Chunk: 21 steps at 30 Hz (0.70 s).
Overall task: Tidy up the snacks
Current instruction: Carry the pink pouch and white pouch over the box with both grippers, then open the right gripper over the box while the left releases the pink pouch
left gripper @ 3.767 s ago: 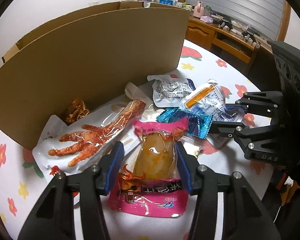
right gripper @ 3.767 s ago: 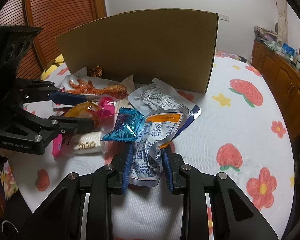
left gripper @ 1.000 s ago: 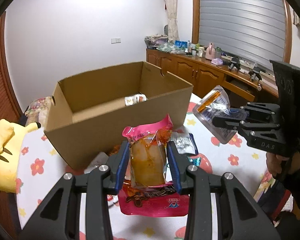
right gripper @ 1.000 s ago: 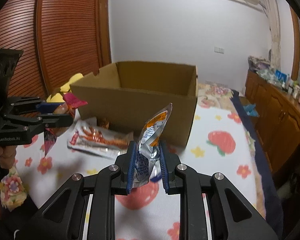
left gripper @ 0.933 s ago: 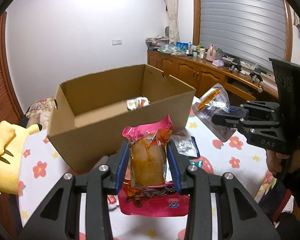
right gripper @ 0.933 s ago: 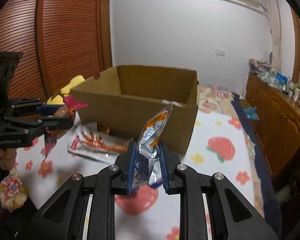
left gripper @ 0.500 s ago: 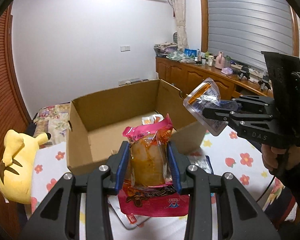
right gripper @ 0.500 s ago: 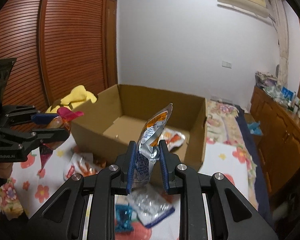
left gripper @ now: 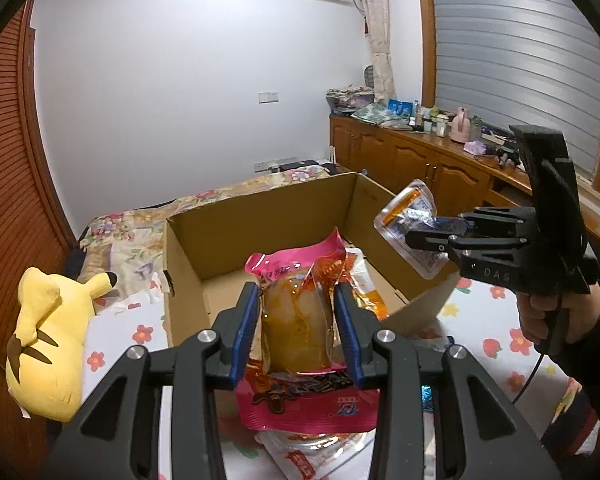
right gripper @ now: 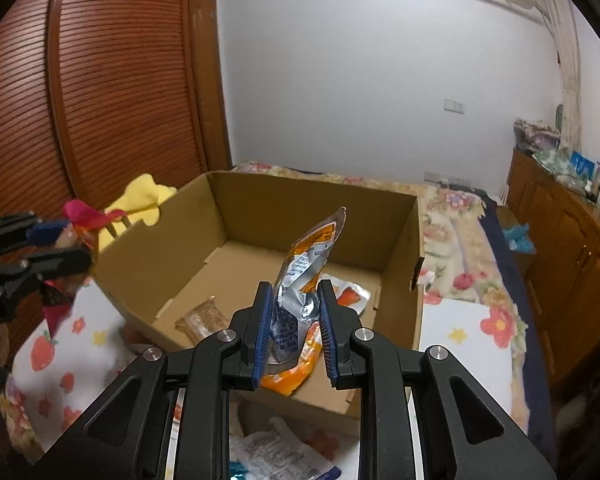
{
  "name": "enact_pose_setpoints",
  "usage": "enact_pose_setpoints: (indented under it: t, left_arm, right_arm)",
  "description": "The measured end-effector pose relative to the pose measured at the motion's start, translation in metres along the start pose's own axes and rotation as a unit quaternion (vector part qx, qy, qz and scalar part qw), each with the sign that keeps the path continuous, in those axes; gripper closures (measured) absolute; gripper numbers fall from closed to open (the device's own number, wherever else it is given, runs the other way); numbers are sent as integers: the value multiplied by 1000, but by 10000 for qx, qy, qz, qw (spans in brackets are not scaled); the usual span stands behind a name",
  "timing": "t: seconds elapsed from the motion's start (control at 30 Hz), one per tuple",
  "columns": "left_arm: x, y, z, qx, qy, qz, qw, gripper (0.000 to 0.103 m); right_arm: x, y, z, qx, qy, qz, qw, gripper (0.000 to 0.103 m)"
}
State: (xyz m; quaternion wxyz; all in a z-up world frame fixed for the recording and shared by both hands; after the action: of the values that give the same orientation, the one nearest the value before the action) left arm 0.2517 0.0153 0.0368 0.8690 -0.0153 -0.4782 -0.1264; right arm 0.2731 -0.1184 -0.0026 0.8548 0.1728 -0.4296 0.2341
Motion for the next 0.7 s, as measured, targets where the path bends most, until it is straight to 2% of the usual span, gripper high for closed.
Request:
enact_pose_setpoints:
  t: [0.23,0.7]
  left_arm:
    - [6,4,-17,104,54,66,9999,66]
    - [24,-5,-43,164,113,45,9998,66]
  right_arm:
    - [-3,-2,-11,-67,185,93,9998,81]
    - [-5,-5,6,4,25,132,9999,81]
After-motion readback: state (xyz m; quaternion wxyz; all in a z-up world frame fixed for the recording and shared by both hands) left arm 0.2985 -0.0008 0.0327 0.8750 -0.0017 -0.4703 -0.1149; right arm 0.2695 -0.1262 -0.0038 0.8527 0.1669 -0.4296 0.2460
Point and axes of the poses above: each gripper's, at about its wrist camera, not at the fingertips, and z roughly against the way its jaws point, y to its left, x to its top, the point moved 1 cm from there along -z, roughly the way its jaws point, and after that the axes turned 9 degrees about x, right-handed, at the moved point
